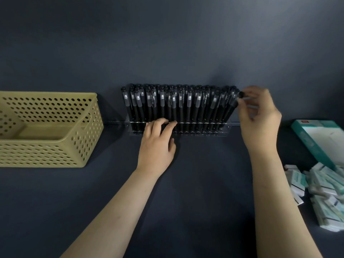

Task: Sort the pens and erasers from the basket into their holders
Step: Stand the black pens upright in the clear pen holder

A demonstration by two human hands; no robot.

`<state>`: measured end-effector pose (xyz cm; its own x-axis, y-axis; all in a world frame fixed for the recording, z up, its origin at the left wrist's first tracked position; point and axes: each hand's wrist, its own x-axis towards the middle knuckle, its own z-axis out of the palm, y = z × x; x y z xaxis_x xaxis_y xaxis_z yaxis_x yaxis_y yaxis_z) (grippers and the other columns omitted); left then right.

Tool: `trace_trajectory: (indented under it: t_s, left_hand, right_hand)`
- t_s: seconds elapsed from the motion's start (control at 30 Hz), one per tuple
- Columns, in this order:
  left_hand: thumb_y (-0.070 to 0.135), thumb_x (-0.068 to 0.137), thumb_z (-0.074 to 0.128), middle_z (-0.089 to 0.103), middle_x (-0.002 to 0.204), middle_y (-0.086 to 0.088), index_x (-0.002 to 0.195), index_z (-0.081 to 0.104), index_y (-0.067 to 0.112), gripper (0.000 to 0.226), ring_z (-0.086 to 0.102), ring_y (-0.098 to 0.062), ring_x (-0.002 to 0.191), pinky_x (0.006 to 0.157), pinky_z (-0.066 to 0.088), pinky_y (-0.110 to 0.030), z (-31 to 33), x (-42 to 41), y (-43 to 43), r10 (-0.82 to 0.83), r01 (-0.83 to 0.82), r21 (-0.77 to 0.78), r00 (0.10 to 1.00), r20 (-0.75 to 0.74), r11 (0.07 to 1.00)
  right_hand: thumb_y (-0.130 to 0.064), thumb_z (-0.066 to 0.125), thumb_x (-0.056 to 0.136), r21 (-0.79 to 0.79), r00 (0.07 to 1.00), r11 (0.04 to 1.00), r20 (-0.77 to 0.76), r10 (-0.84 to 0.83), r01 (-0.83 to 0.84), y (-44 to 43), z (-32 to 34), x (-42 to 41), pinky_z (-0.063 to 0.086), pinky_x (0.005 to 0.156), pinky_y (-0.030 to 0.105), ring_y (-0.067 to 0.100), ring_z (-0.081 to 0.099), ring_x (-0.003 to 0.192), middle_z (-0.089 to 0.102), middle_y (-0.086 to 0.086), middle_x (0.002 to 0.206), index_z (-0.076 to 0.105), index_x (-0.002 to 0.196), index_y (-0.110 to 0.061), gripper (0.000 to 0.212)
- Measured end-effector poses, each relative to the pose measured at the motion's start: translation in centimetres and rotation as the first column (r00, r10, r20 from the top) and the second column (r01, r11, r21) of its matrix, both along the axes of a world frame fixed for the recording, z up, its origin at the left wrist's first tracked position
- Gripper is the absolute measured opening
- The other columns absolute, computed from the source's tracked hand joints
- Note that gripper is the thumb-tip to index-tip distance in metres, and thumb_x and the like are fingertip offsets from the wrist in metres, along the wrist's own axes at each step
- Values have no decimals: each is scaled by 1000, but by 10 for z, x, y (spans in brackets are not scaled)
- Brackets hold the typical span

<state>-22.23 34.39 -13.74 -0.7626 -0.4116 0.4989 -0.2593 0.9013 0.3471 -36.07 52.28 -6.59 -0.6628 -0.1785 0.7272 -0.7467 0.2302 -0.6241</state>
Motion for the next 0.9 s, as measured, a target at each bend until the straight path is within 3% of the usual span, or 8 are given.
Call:
trace_trajectory:
  t_s: [0.2, 0.4, 0.5, 0.57, 0.7, 0.8, 0.9]
  left_hand:
    - [14, 87, 60, 44, 134, -1, 134, 53, 18, 47, 36, -26, 128, 102, 41, -39, 0, 1, 1, -2, 1, 18, 1000, 19, 1000]
    - [14, 89, 58, 45, 134, -3, 134, 53, 17, 46, 37, -28, 129, 104, 40, -42, 1, 1, 2, -12, 12, 31, 1000, 20, 999]
    - [12, 89, 59, 48, 132, -6, 131, 56, 15, 42, 41, -28, 128, 107, 39, -45, 2, 3, 4, -13, 13, 26, 1000, -9, 1000]
    - [11, 89, 60, 50, 131, -7, 128, 59, 14, 40, 43, -28, 126, 108, 37, -46, 4, 5, 11, -13, 14, 30, 999, -34, 999]
    - [16, 90, 61, 53, 127, -1, 125, 61, 16, 35, 47, -21, 120, 105, 38, -39, 10, 4, 46, -130, 134, 82, 990, -49, 988]
    - [25, 93, 58, 54, 120, 6, 122, 61, 21, 30, 49, -13, 114, 101, 41, -35, 13, -6, 88, -299, 286, 287, 954, 4, 914]
    - [36, 92, 59, 55, 121, 11, 125, 59, 27, 35, 50, -9, 115, 102, 40, -34, 14, -23, 135, -410, 342, 425, 909, 76, 838]
  right_hand:
    - [-5, 54, 96, 78, 1000, 997, -18, 24, -23, -8, -8, -6, 48, 82, 14, 11, 60, 93, 62, 0, 109, 61, 122, -10, 28]
    - [-11, 59, 94, 168, 999, 985, 1, -42, 42, -2, -17, -17, 54, 86, 36, 18, 60, 97, 64, 6, 114, 58, 129, -12, 35]
    - [-10, 61, 93, 169, 998, 986, 50, -24, 15, 5, -8, -11, 45, 81, 8, 12, 55, 91, 62, 3, 113, 57, 132, -15, 40]
    - [-11, 63, 92, 200, 989, 979, 149, 4, -34, 17, 2, -4, 39, 75, 1, 12, 56, 88, 62, -3, 112, 56, 132, -22, 42]
    - [-19, 70, 87, 470, 934, 857, 356, 37, -213, 71, 10, -4, 42, 73, 6, -4, 59, 72, 67, -15, 93, 62, 111, -39, 32]
    - [-19, 71, 84, 583, 863, 727, 504, 26, -363, 121, 16, -9, 43, 66, 4, 2, 63, 77, 71, -12, 87, 66, 95, -39, 24]
    - [-18, 73, 83, 615, 827, 673, 561, -8, -411, 160, 19, -18, 46, 65, 9, 5, 64, 76, 71, -9, 88, 68, 93, -38, 23]
